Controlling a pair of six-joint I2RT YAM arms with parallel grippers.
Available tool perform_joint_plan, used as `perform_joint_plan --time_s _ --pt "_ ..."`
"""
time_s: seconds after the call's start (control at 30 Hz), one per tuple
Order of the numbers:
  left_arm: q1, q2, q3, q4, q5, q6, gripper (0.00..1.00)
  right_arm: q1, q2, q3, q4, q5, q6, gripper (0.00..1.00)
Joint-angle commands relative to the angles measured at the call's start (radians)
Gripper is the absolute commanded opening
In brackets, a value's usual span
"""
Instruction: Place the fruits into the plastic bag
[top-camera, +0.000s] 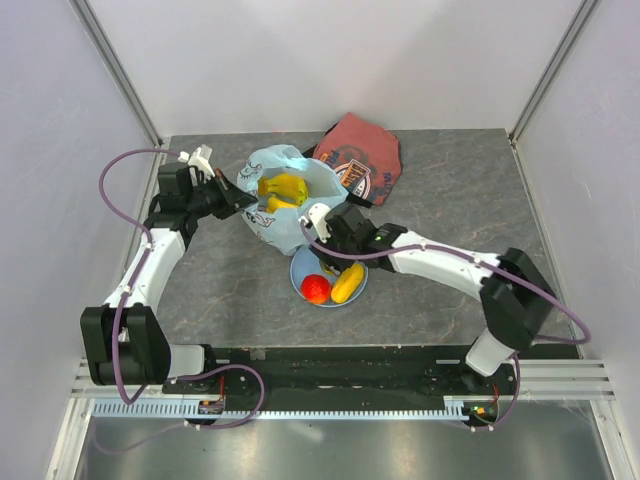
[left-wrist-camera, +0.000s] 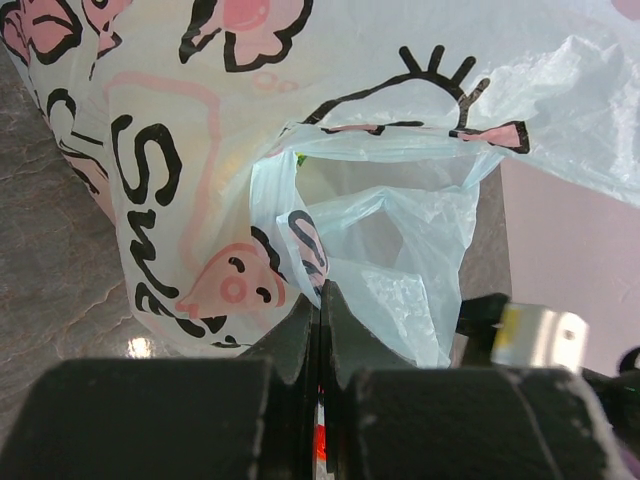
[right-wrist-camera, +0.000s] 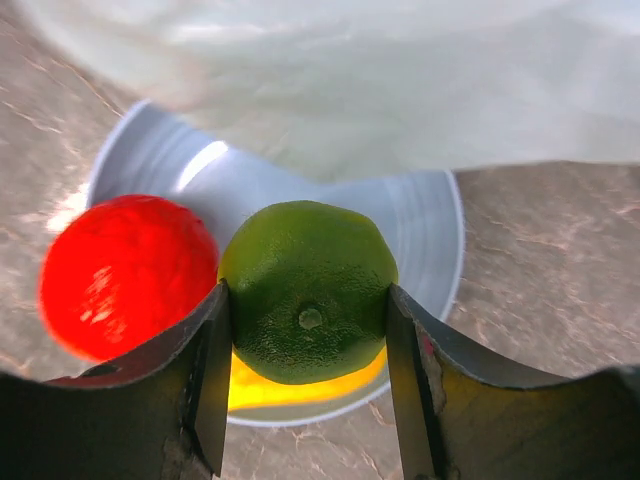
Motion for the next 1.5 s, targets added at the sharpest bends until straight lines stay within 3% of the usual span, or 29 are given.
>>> perform_joint_plan --time_s 0.0,0.2,0.23,0.37,0.6,0.83,0.93,1.1,1.47 --pt "-0.001 0.011 0.050 0.031 0.006 0.006 0.02 -0.006 -0.158 -0.054 0.079 -0.010 0.012 0.21" --pt "-0.003 0.030 0.053 0.037 0.013 0.003 0.02 -0.064 -0.310 -0.197 0.190 0.096 0.086 0.12" --pt "-0.003 0.033 0.055 0.037 0.011 0.001 0.02 -0.106 -0.328 -0.235 0.206 0.111 0.144 0.06" --pt "-0.001 0.025 0.053 0.038 0.010 0.001 0.02 -0.260 -0.413 -0.297 0.321 0.078 0.279 0.01" --pt "-0.001 0.018 0.052 0.038 0.011 -0.003 0.01 -0.366 -0.309 -0.099 0.345 -0.096 0.420 0.00" --pt "-0.001 -0.001 0.049 0.038 0.003 -0.017 0.01 -0.351 -0.184 0.136 0.449 -0.330 0.522 0.00" --pt "-0.003 -0.007 0.044 0.037 0.000 -0.020 0.02 -0.296 -0.112 0.231 0.367 -0.327 0.433 0.00" --pt "-0.001 -0.021 0.038 0.034 -0.003 -0.016 0.01 -0.247 0.046 0.363 0.236 -0.445 0.439 0.00" --pt "-0.003 -0.032 0.032 0.029 -0.001 -0.016 0.02 -0.205 0.112 0.412 0.177 -0.311 0.397 0.00"
